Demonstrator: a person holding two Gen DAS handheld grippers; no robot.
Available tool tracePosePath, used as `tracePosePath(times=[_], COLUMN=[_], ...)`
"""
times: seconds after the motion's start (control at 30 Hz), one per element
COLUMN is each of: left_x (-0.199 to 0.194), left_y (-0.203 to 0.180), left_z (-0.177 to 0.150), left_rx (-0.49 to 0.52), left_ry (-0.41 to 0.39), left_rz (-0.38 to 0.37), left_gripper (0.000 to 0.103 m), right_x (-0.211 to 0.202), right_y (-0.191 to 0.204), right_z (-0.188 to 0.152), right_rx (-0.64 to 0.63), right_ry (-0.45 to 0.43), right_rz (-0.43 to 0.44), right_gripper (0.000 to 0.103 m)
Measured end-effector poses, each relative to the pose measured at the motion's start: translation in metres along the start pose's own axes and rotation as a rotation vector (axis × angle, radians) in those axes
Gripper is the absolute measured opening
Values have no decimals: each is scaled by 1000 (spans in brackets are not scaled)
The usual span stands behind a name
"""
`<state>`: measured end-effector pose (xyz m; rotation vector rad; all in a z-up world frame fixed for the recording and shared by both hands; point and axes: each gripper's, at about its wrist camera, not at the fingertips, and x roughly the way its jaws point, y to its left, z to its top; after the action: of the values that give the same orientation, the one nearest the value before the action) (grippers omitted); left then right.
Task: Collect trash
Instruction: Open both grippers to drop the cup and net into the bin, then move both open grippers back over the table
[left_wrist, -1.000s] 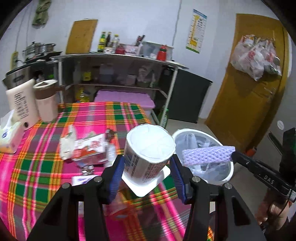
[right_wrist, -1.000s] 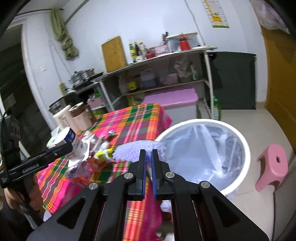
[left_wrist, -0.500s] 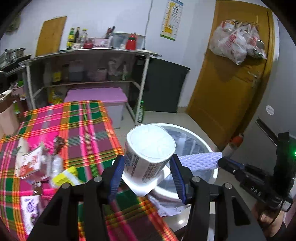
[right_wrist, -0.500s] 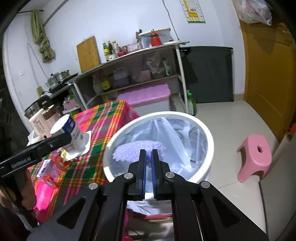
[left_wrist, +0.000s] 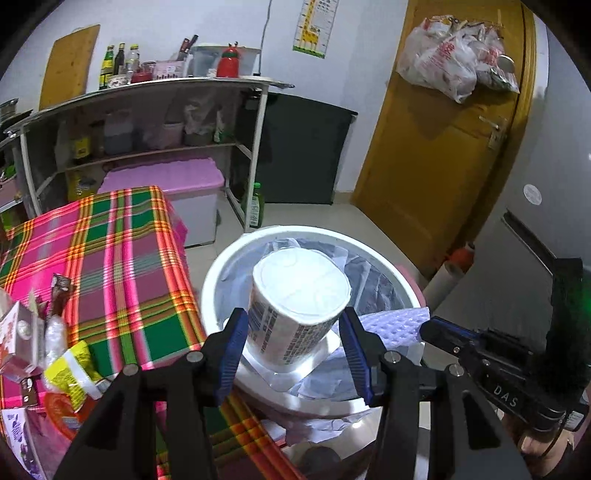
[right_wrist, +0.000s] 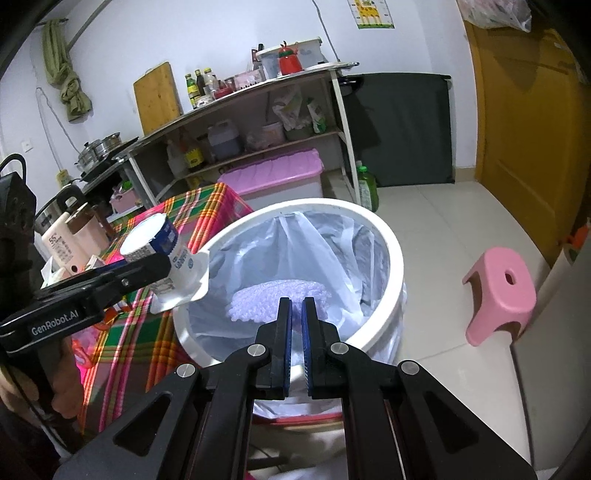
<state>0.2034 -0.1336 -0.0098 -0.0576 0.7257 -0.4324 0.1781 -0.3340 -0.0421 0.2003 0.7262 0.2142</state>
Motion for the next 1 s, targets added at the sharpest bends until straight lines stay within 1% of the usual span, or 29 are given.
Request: tracePosePath(times=[0.1, 0.17, 0.2, 0.23, 0.27, 0.3, 0.33, 0.47, 0.7, 0.93, 1.0], left_x=[6, 9, 10, 10, 11, 10, 10, 9, -6, -32, -41], left_y=[-3, -4, -5, -5, -6, -6, -6, -4, 5, 15, 18], left_z=[0, 0, 0, 0, 0, 0, 0, 0, -5, -17, -20], left_rx=[8, 11, 12, 13, 15, 16, 14, -1, -37, -61, -69], left_ry=[11, 17, 18, 19, 18, 17, 17, 17, 0, -35, -50], left_rz=[-14, -21, -24, -25, -24, -23, -24, -27, -31, 6, 27], left_gripper=[54, 54, 54, 54, 54, 54, 54, 54, 54, 55, 55], right_x=[2, 3, 4, 3, 2, 2, 1, 1, -8, -19, -22], right_y=[-2, -3, -3, -3, -3, -3, -3, -2, 6, 23, 30], right_z=[-1, -1, -2, -2, -3, -2, -2, -1, -2, -5, -6], right_rx=[8, 11, 11, 10, 9, 10, 12, 13, 3, -30, -47], right_ry=[10, 18, 19, 18, 14, 12, 10, 5, -8, -32, -42], right_rz=[-6, -7, -6, -5, -3, -2, 1, 3, 24, 63, 79], right_gripper=[7, 9, 13, 20, 24, 34, 39, 39, 39, 39, 40])
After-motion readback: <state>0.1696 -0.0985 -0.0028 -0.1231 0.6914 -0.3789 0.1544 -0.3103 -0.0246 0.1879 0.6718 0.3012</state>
